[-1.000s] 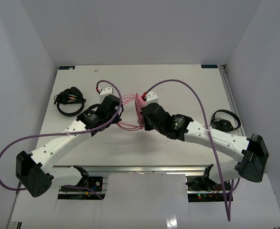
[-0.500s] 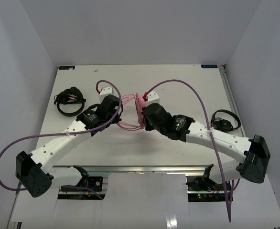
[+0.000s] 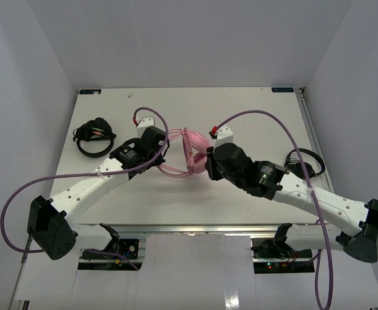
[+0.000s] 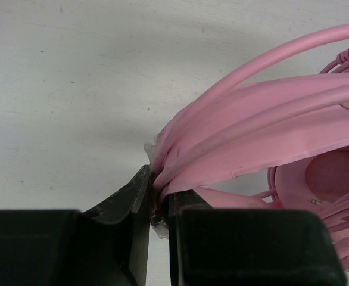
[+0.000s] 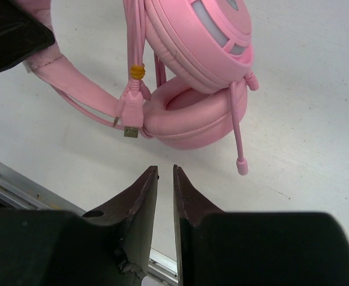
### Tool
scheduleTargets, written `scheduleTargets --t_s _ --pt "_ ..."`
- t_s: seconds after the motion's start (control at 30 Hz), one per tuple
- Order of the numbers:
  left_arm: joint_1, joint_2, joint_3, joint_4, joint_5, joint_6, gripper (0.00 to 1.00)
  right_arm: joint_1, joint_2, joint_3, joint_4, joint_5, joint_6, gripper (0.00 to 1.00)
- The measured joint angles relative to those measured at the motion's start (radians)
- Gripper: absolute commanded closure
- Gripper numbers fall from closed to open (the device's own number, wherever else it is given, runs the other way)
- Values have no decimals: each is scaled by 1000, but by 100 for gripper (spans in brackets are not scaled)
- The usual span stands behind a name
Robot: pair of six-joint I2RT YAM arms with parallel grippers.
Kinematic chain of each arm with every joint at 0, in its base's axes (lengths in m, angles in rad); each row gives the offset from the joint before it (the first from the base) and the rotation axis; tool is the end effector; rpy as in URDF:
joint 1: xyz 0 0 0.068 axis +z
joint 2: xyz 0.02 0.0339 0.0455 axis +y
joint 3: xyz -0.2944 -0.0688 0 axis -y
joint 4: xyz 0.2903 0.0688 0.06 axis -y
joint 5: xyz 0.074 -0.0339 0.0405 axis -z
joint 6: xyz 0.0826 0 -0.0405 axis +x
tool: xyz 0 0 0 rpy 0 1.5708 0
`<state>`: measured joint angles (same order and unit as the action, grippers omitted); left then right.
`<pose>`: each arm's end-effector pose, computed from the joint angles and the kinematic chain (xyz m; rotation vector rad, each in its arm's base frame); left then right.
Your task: Wrap the headphones
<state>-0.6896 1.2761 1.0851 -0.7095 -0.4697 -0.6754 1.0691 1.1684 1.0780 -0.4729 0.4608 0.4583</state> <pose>0.2727 -0.1764 0.2833 -0.1782 2.3391 -0.0795 0.1882 0.2667 0.3389 -0.3693 2.0668 0.4410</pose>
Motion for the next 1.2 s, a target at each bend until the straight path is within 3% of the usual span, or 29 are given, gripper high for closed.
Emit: scheduleTargets --t_s 0.27,0.57,0.73,1.2 --pt "92 39 -61 84 74 0 100 0 -110 -63 -7 0 -2 75" --pt "104 89 -154 149 200 2 100 0 -156 -113 -30 11 -5 74" --pt "103 93 -162 168 249 6 100 0 -149 -113 -5 6 -32 63" --pt "103 95 -163 216 273 5 100 -4 220 -25 153 10 -74 59"
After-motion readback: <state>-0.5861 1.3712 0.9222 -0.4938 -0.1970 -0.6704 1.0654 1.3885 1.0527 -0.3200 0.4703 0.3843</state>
